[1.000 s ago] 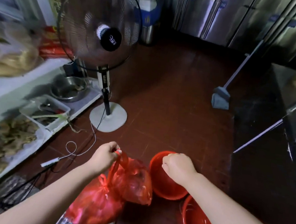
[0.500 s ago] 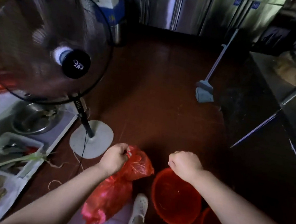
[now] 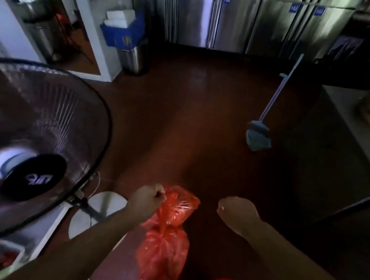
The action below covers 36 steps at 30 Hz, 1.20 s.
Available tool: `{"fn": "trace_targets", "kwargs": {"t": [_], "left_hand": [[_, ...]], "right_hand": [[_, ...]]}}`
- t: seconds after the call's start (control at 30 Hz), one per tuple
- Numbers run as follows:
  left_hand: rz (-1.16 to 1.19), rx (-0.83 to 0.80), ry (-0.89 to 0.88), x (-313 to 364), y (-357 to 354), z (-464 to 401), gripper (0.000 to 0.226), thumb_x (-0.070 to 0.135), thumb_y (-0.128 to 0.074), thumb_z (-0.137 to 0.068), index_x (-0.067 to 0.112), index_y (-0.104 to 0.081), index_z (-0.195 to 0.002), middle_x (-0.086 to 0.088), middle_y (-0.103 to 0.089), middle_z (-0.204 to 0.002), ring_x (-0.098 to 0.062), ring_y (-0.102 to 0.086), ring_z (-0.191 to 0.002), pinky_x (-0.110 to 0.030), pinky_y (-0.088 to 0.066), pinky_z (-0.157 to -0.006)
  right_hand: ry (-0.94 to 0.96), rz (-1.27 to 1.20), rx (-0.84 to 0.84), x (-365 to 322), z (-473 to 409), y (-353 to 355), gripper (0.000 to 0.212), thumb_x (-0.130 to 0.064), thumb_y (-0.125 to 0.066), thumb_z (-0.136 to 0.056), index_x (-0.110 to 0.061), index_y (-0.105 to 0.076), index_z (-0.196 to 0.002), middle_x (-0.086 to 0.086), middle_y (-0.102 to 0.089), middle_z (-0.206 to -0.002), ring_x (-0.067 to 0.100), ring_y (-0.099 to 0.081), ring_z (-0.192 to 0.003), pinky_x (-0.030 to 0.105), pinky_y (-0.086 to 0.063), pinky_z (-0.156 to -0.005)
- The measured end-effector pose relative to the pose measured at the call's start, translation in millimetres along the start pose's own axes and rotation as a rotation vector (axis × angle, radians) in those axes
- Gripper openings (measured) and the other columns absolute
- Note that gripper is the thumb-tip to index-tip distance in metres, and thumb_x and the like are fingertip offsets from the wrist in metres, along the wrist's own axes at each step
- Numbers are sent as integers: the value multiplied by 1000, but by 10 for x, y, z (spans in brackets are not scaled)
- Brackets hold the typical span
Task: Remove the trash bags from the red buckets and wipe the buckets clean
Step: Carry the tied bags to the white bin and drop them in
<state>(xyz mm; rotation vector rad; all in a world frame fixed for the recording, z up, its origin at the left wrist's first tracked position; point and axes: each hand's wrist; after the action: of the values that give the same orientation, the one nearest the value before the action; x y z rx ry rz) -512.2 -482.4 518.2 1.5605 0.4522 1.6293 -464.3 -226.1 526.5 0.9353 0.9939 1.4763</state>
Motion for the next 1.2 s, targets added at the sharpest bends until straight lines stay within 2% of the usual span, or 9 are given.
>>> {"fn": "trace_targets", "kwargs": {"t": [0.1, 0.17, 0.27, 0.43, 0.6, 0.7, 0.83, 0.93, 1.2], "left_hand": [[-8, 42, -32, 122, 41, -663, 13, 8, -63, -84, 3, -68, -95, -14, -68, -99, -25, -61, -98, -21, -36, -80], [13, 47, -56, 165, 39, -1099, 14, 8, -61, -85, 3, -66, -97, -13, -67, -102, -24, -59, -100, -18, -33, -81], [39, 43, -58, 266, 67, -1739, 10, 8, -59, -85, 4, -66, -92, -12, -67, -99, -24, -60, -98, -25, -38, -84], [102, 46, 49, 441, 77, -2714, 7, 17, -58, -88, 18, -63, -82, -4, -66, -92, -20, -62, -86, -19, -32, -64], [114, 56, 133, 587, 124, -3730, 4, 17, -63, -85, 18, -61, -81, -2, -65, -89, -19, -61, -86, -24, -37, -70], [137, 81, 150, 639, 219, -4254, 9, 14, -64, -84, 15, -61, -76, -2, -61, -80, -22, -60, -82, -25, -36, -66], [232, 137, 217, 681, 432, -4923, 30, 4, -63, -83, 22, -51, -62, 3, -54, -65, -18, -53, -68, -27, -35, -58], [301, 213, 299, 639, 622, -5335, 30, -2, -61, -80, 22, -55, -63, 5, -57, -66, -10, -52, -63, -17, -38, -55], [359, 428, 462, 53, 1441, -6485, 18, 1, -60, -77, 19, -62, -73, -5, -67, -77, -22, -62, -73, -35, -49, -70]], "right_hand": [[-14, 43, -1, 187, -519, 183, 32, -29, -35, -101, -17, -61, -115, 4, -61, -120, 23, -59, -111, 37, -50, -90], [-50, 21, 0, 324, -824, 328, 31, -31, -35, -101, -18, -61, -113, 3, -61, -118, 21, -59, -108, 35, -50, -88], [-120, -55, 33, 496, -1249, 486, 30, -34, -36, -100, -21, -60, -112, 0, -61, -117, 18, -58, -106, 31, -48, -87], [-146, -8, 58, 853, -1955, 734, 31, -35, -36, -99, -23, -60, -114, -1, -60, -120, 19, -57, -111, 29, -44, -88], [-123, -30, 210, 1313, -2703, 991, 14, -30, -76, -75, -17, -71, -77, 4, -69, -80, 21, -68, -73, 25, -51, -61], [-73, 39, 194, 1647, -3224, 1131, 16, -37, -65, -84, -21, -69, -86, 0, -68, -90, 16, -66, -83, 21, -47, -66], [41, 10, 73, 2141, -4126, 1477, 29, -32, -38, -97, -19, -62, -108, 3, -62, -114, 22, -58, -105, 31, -43, -82], [132, 20, 64, 2329, -4853, 1791, 29, -31, -39, -97, -17, -63, -106, 4, -63, -112, 22, -59, -103, 33, -44, -81], [366, 86, 56, 1881, -6840, 2426, 31, -32, -39, -97, -16, -64, -105, 3, -64, -111, 23, -61, -102, 33, -46, -81]]}}
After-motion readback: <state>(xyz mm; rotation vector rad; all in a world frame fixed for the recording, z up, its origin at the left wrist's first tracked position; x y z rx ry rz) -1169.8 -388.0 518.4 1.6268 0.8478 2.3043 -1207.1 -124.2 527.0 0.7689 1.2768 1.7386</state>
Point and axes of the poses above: each hand's wrist, its own z-axis away from the middle knuckle, its own y-axis out of the back of the hand, x = y × z
